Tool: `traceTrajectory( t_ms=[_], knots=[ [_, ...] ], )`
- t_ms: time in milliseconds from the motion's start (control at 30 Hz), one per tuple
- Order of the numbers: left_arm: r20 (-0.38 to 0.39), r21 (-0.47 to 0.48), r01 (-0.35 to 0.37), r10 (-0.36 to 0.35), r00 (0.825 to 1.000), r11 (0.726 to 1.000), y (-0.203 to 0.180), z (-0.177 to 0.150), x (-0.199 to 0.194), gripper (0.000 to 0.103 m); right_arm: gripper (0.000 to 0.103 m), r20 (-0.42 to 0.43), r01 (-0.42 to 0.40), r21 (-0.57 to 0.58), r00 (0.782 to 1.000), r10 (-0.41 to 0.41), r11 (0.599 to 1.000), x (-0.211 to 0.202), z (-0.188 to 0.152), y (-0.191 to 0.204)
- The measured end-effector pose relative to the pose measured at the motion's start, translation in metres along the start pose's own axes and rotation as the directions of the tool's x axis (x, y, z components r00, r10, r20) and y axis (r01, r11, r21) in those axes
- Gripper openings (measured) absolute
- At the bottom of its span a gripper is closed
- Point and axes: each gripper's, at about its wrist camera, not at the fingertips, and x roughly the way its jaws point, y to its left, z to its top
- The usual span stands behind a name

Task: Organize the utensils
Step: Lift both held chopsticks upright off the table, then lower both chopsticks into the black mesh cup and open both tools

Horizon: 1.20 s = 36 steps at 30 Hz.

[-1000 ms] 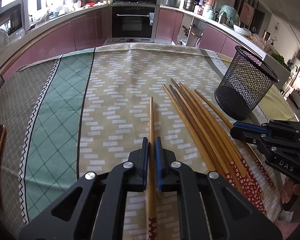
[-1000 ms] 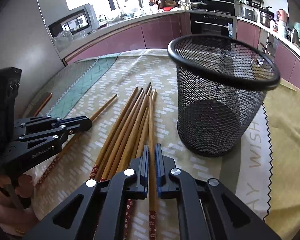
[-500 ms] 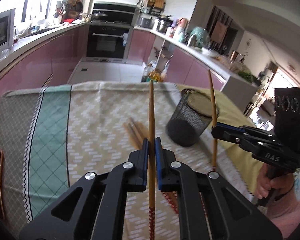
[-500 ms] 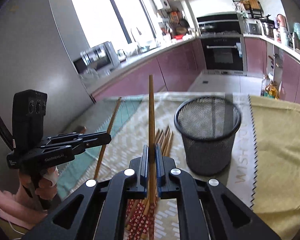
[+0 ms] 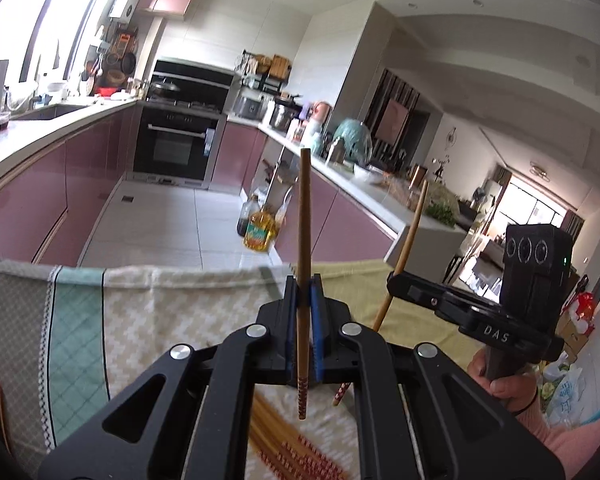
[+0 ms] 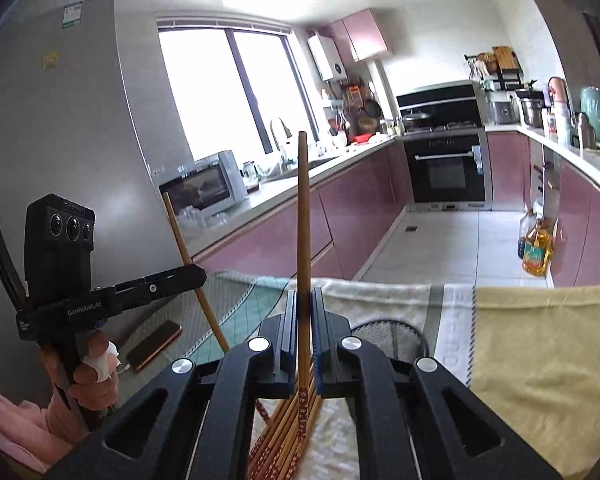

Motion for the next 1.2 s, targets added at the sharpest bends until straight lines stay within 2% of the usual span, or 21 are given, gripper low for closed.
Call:
traceTrajectory(
  t_ms=[233, 367, 433, 567, 800, 967, 1133, 1200],
  knots=[
    [0.077, 0.008, 0.017, -0.018, 0.997, 1.0, -0.017, 0.038, 0.019, 0.007, 0.006, 0.077, 0.062, -0.009, 0.995, -0.062, 0.998, -0.005, 0.029, -0.019],
    [0.066, 0.015, 0.0, -0.001, 0.998, 1.0, -0.024, 0.046, 0.042, 0.007, 0.006, 0.084, 0.105, -0.024, 0.991, -0.102, 0.994, 0.002, 0.034, -0.026],
    [0.038, 0.03, -0.015, 0.013, 0.999, 0.999, -0.028, 0.042, 0.056, 0.007, 0.006, 0.054, 0.109, -0.02, 0.993, -0.108, 0.994, 0.011, 0.031, -0.033],
    [-0.053, 0.055, -0.03, 0.033, 0.998, 0.998, -0.029, 0.025, 0.086, 0.007, 0.006, -0.06, 0.11, -0.006, 0.992, -0.11, 0.994, 0.035, 0.018, -0.042],
    [-0.158, 0.051, -0.029, 0.037, 0.987, 0.998, -0.017, 0.002, 0.124, 0.007, 0.006, -0.221, 0.123, 0.031, 0.969, -0.114, 0.992, 0.068, -0.001, -0.057],
    [-0.188, 0.042, -0.038, 0.045, 0.981, 0.998, -0.007, -0.001, 0.148, 0.008, 0.007, -0.256, 0.144, 0.044, 0.958, -0.128, 0.989, 0.08, -0.002, -0.059],
    [-0.199, 0.04, -0.056, 0.063, 0.978, 0.998, -0.003, -0.005, 0.157, 0.01, 0.009, -0.252, 0.159, 0.059, 0.958, -0.139, 0.986, 0.087, -0.003, -0.057],
    [-0.195, 0.032, -0.056, 0.061, 0.979, 0.998, -0.005, -0.007, 0.156, 0.014, 0.015, -0.245, 0.161, 0.063, 0.959, -0.141, 0.985, 0.085, -0.007, -0.057]
  ],
)
